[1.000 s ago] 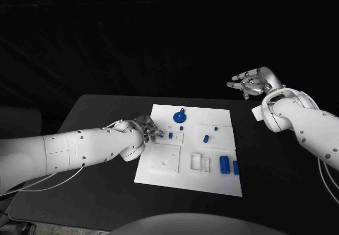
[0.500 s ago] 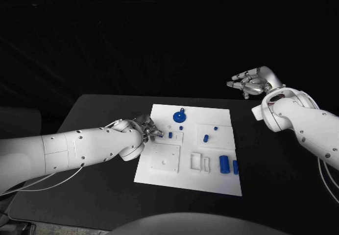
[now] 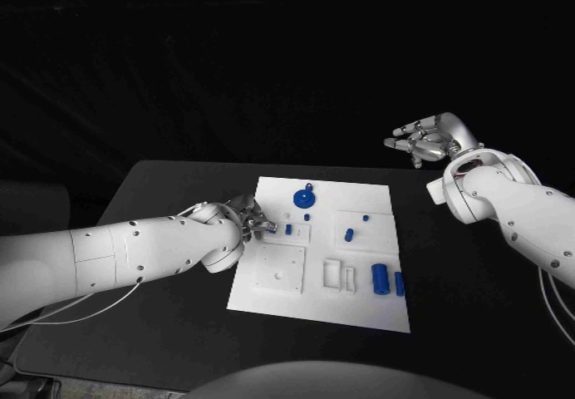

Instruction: Assemble the parts on the task board

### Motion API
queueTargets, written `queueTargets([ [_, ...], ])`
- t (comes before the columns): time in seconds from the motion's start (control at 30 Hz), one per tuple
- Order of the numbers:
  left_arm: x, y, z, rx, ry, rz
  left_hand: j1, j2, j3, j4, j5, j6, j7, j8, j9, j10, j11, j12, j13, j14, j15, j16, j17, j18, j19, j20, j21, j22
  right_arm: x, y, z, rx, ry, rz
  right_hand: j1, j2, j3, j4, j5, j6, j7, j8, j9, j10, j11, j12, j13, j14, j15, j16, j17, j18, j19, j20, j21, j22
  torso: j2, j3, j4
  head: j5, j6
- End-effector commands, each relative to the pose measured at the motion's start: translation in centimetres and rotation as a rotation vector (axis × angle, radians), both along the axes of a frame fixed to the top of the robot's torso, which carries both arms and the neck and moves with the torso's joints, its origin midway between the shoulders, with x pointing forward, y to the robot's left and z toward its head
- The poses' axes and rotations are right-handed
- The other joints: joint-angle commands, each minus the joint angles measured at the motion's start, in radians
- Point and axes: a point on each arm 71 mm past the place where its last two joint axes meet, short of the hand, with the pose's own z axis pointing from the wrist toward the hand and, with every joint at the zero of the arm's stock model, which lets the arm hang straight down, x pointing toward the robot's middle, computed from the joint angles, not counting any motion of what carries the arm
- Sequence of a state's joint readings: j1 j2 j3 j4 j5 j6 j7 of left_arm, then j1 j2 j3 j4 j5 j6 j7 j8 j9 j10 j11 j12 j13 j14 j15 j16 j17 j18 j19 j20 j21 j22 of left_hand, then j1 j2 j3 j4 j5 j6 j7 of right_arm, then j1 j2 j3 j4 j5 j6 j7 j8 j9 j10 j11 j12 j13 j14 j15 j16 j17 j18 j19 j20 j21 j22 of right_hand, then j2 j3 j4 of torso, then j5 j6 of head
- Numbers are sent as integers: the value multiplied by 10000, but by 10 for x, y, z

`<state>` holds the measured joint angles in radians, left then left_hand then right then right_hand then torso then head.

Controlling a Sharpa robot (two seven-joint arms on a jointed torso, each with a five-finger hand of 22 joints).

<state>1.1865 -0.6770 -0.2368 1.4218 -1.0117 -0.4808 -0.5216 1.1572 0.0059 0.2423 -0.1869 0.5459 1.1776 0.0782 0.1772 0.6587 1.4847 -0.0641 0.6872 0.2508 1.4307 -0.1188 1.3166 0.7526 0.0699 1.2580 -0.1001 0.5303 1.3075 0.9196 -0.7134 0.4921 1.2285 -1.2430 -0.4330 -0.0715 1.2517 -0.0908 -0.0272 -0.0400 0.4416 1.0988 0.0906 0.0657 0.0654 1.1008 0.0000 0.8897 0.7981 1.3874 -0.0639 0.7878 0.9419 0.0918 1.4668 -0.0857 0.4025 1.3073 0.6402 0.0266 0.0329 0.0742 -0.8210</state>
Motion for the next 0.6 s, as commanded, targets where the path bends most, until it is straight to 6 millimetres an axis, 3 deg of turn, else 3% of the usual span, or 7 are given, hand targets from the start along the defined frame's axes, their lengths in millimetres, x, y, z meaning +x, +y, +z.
queueTargets([
  [0.03, -3, -1, -7, 355, 474, -268, -16, -5, 197, -296, 181, 1494, -1138, 16, 290, 307, -228, 107, 18, 34, -37, 99, 82, 82, -40, 49, 51, 132, 0, 1, 0, -33, 26, 153, -57, -24, -11, 42, 34, 37, -5, -33, -13, -3, -36, 39, -13, -9, -31, 51, -15, 114, 196, 2, 18, 434, 2, 2, -1, 3, 7],
  [0.3, -2, -6, -8, 491, 522, -568, -139, -9, 168, -442, 260, 1639, -1177, -37, 567, 309, -249, 216, 54, 58, -33, 209, 263, 70, -88, 64, 125, 135, 0, 2, -1, -12, 56, 180, -55, -23, -32, 48, 35, 28, -5, -33, -12, -6, -35, 36, -16, -11, -32, 47, -17, 117, 197, 2, -22, 426, 1, 1, 0, -2, -11],
  [0.33, -2, -7, -8, 500, 522, -601, -157, -23, 92, -438, 295, 1563, -1208, 58, 1148, 297, -282, 306, 82, 40, -49, 266, 321, 92, -93, 97, 149, 134, 0, 2, -1, -11, 58, 183, -55, -23, -32, 48, 35, 28, -5, -33, -12, -6, -35, 36, -16, -11, -32, 47, -17, 117, 197, 2, -22, 426, 1, 1, 0, -2, -11],
  [0.37, -2, -8, -8, 512, 519, -634, -175, -16, 126, -434, 305, 1620, -1231, -51, 1431, 312, -270, 261, 59, 71, -40, 261, 318, 99, -110, 107, 168, 132, 0, 2, -1, -9, 60, 186, -55, -23, -32, 48, 35, 28, -5, -33, -12, -6, -35, 36, -16, -11, -32, 47, -17, 117, 197, 2, -22, 426, 3, -1, 1, 0, -5],
  [0.6, -2, -12, -7, 602, 481, -818, -179, -80, 158, -462, 411, 1722, -1229, -302, 1909, 305, -274, 294, 59, 54, -41, 283, 344, 131, -121, 123, 202, 118, 0, 3, -1, 1, 75, 210, -55, -23, -32, 48, 35, 28, -5, -33, -12, -6, -35, 36, -16, -11, -32, 47, -17, 117, 197, 2, -22, 426, 1, -3, 5, 14, -7],
])
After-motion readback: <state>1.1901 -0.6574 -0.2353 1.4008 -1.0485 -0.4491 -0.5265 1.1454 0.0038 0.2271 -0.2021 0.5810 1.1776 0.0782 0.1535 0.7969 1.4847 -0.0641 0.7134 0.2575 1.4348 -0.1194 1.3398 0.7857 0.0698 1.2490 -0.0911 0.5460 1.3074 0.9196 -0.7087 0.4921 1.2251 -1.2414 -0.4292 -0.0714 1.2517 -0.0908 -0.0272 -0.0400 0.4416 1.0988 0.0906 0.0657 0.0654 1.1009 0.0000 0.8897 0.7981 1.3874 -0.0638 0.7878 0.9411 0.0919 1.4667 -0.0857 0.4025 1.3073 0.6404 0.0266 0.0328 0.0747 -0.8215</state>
